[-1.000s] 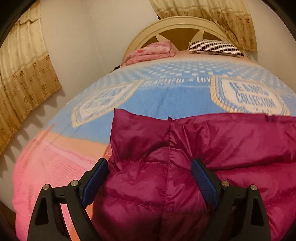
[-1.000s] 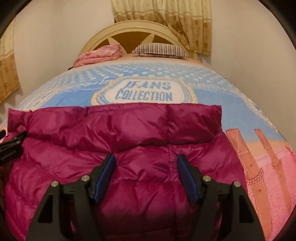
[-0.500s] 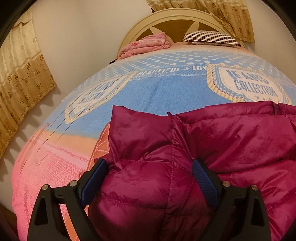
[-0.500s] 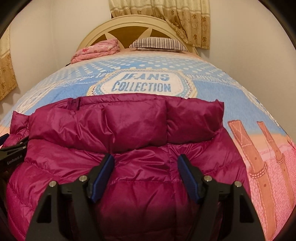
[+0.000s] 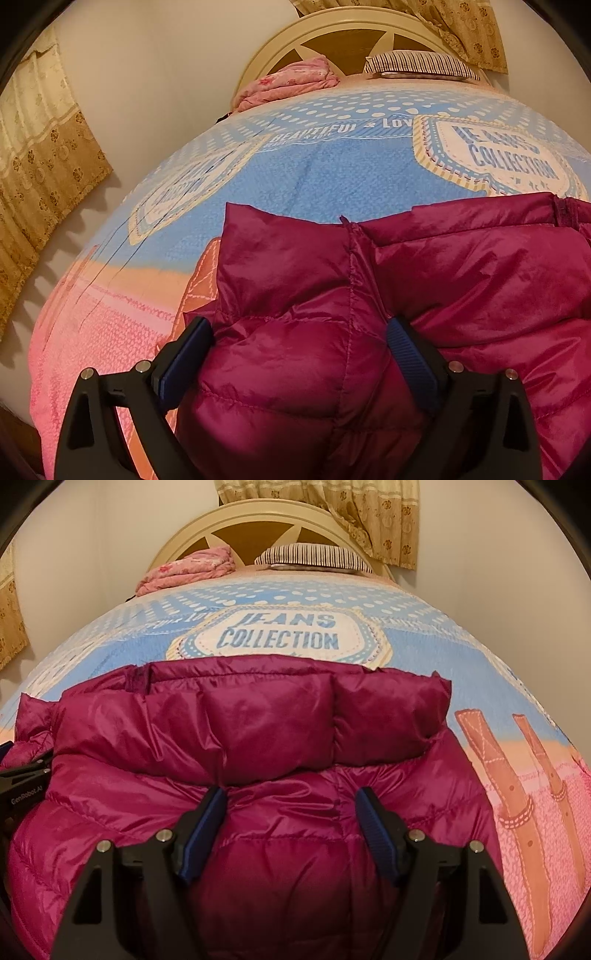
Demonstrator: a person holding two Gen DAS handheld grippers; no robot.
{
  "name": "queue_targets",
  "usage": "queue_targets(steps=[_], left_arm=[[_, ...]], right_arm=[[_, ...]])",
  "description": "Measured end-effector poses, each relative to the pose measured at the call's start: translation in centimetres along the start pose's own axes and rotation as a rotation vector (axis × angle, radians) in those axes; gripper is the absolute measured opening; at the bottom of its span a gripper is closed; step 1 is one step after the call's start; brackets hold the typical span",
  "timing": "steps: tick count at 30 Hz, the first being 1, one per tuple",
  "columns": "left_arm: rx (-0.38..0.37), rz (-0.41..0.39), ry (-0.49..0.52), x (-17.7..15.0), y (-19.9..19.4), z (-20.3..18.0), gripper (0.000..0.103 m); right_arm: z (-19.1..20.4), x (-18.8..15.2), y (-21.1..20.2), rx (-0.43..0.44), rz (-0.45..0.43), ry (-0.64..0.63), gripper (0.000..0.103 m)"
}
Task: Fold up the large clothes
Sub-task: 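Open both tools and press the folded jacket flat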
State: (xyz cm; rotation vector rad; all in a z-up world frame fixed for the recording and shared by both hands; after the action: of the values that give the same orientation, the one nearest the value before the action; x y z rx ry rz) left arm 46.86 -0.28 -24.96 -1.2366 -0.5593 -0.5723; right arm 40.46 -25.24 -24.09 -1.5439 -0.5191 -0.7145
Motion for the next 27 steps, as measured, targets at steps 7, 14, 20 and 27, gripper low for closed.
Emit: queue_targets(steps=[7,14,20,27], left_arm=[[0.008,0.009,-0.002,-0.15,0.21,0.15,0.098],[0.011,0.014,-0.003,-0.24,0.33,0.13,0.099],[0.012,0.013,-0.004,-0.25,0.37,0.2,0.1],[0.012,0.012,-0.006,-0.25,0.37,0.23,0.1]], right_arm=[[0.18,-0.1,0.33,-0.013,0.016,-0.013,0.076],[0.37,-0.08,0.55,-0.024,0.024,-0.024,0.077],[0.5,-0.13,0.63,-0.034,0.03,-0.034,0.077],[0.57,-0.13,0.7,-0.042,0.032,-0.04,0.077]])
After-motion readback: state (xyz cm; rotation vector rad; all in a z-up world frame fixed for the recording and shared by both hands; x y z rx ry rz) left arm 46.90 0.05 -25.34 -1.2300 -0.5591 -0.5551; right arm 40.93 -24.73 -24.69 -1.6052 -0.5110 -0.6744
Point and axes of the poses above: each gripper's, at about its wrist camera, not at the fingertips, and y roughly the way its jaws point, z to its left, x to its top, the point moved 6 cm from there along y, roughly the way its jaws point, and after that the axes turned 3 degrees about -x, right-handed, at the moved point
